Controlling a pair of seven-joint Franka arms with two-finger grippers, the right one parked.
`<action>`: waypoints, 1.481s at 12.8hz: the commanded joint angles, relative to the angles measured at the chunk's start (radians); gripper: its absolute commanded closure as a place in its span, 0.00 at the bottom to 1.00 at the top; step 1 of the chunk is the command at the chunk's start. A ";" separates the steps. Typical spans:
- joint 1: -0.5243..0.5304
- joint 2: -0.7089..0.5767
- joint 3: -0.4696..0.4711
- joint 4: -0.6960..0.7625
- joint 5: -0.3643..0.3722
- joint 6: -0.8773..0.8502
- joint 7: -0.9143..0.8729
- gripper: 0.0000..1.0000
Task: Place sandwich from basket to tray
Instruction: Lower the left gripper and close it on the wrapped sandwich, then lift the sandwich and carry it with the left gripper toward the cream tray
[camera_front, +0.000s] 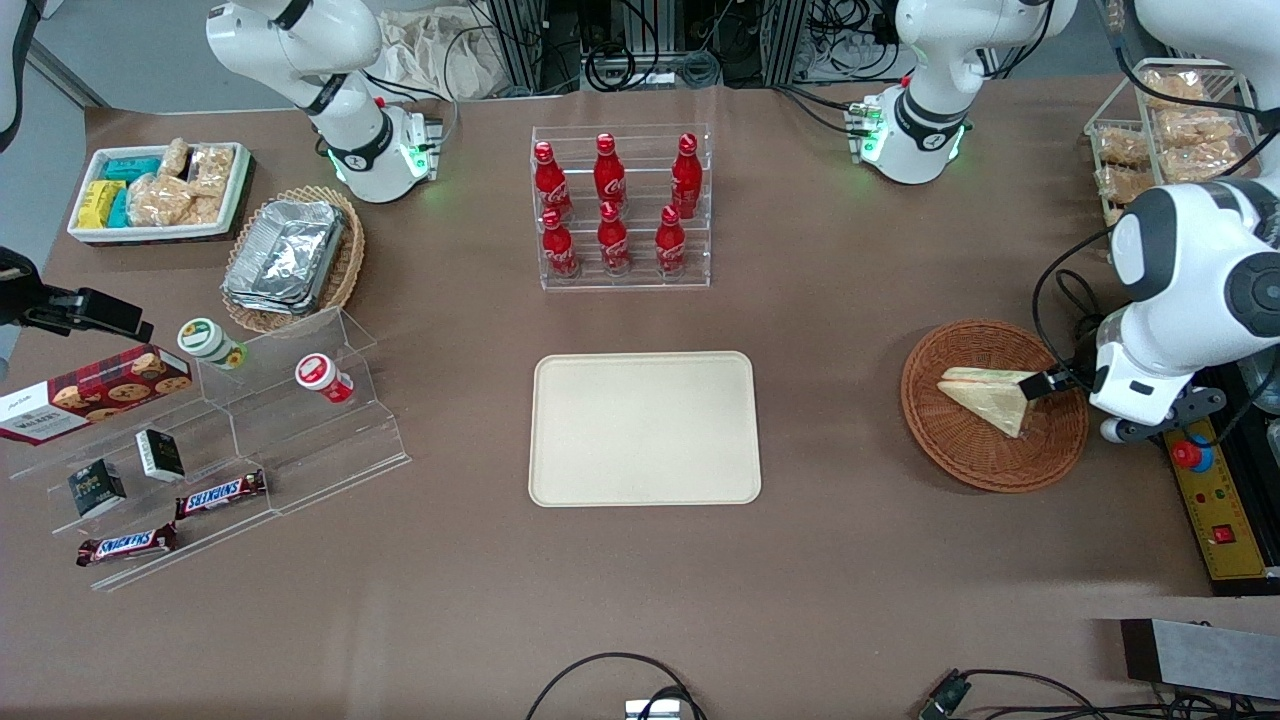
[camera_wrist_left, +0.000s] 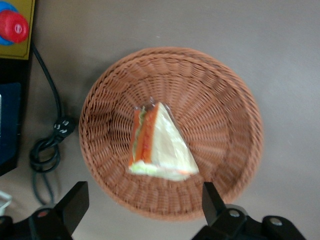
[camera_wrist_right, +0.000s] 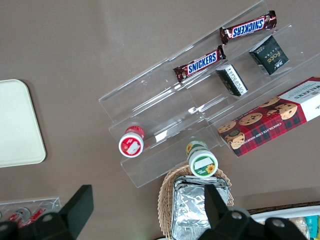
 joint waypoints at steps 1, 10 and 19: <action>-0.002 -0.038 0.010 -0.171 -0.012 0.200 -0.153 0.00; 0.001 0.140 0.008 -0.176 -0.030 0.326 -0.403 0.00; -0.011 0.139 0.000 -0.105 -0.054 0.291 -0.454 1.00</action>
